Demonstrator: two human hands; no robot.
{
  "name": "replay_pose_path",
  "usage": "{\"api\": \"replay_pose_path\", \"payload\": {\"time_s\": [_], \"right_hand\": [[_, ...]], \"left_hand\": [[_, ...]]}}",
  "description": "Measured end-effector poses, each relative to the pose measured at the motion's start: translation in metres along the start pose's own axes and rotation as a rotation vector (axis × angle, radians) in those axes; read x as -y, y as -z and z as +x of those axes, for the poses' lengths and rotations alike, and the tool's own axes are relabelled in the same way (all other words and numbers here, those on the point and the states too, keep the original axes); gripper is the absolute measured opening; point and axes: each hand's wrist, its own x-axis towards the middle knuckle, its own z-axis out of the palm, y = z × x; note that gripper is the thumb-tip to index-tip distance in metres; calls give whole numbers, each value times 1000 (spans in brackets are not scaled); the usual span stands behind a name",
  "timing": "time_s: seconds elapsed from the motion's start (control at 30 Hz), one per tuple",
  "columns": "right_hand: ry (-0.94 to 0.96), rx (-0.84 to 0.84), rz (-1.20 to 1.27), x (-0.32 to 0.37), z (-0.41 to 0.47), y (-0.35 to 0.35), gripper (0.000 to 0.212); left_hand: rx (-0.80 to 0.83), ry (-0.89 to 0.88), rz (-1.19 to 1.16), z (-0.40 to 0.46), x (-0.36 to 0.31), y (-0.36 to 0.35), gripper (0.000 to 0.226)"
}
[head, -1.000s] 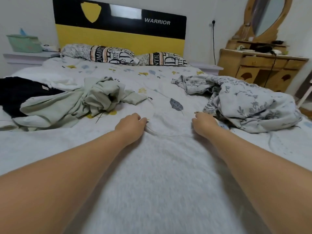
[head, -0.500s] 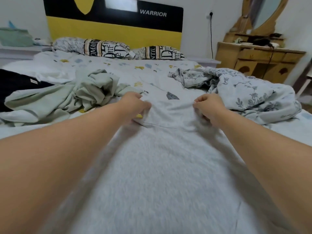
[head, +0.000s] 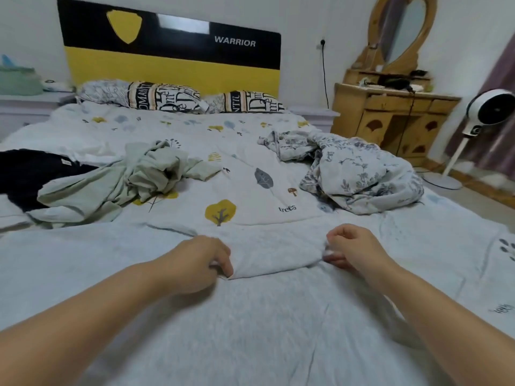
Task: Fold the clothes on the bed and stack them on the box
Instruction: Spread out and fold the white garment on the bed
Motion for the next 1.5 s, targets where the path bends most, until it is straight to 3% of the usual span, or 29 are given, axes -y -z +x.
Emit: {"api": "replay_pose_path", "payload": {"time_s": [0.1, 0.17, 0.23, 0.3, 0.37, 0.43, 0.5, 0.6, 0.67, 0.77, 0.87, 0.93, 1.0, 1.13, 1.23, 1.3, 1.37, 1.4, 1.5], "right_hand": [[-42, -63, -52, 3, 4, -8, 9], [15, -98, -299, 8, 7, -18, 21], [128, -93, -628, 16, 8, -30, 33], [192, 52, -861, 17, 9, -42, 39], [278, 141, -964, 16, 10, -52, 26], [458, 72, -867, 15, 5, -53, 3], [560, 73, -626, 17, -5, -43, 15], [345, 485, -256, 31, -30, -17, 30], [211, 419, -325, 32, -29, -5, 49], [116, -6, -613, 23, -3, -6, 39], [16, 37, -775, 17, 11, -21, 43], [14, 43, -781, 15, 19, -30, 53], [76, -35, -757, 14, 27, -36, 45], [268, -324, -514, 16, 48, -38, 24], [238, -292, -669, 10, 56, -42, 27], [203, -337, -778, 10, 52, -48, 36], [323, -387, -798, 15, 41, -58, 45], [378, -335, -841, 16, 35, -65, 48], [355, 40, -1046, -4, 31, -84, 55]], "left_hand": [[-234, 135, -40, 7, -7, 0, 36], [-329, 309, -98, 18, -7, -3, 28], [-302, 428, -80, 26, -6, -8, 28], [-239, 495, -67, 32, -7, -12, 33], [-196, 509, -126, 38, -5, -14, 45], [-206, 501, -271, 43, -2, -14, 51], [-265, 488, -439, 45, -1, -12, 42], [-368, 468, -439, 47, 5, -10, 25], [-368, 467, -273, 46, 7, -11, 18], [-390, 442, 27, 46, 6, -16, 28], [-353, 290, 177, 51, 8, -18, 36], [-246, 234, 222, 56, 10, -17, 36], [-223, 226, 233, 62, 12, -16, 28], [-442, 208, 273, 73, 9, -9, 23], [-604, 198, 285, 78, -2, -7, 29], [-595, 172, 271, 77, -12, -13, 39], [-539, 101, 283, 74, -19, -26, 50], [-487, 54, 311, 71, -21, -36, 54], [-194, -27, 354, 68, -18, -61, 60]]}}
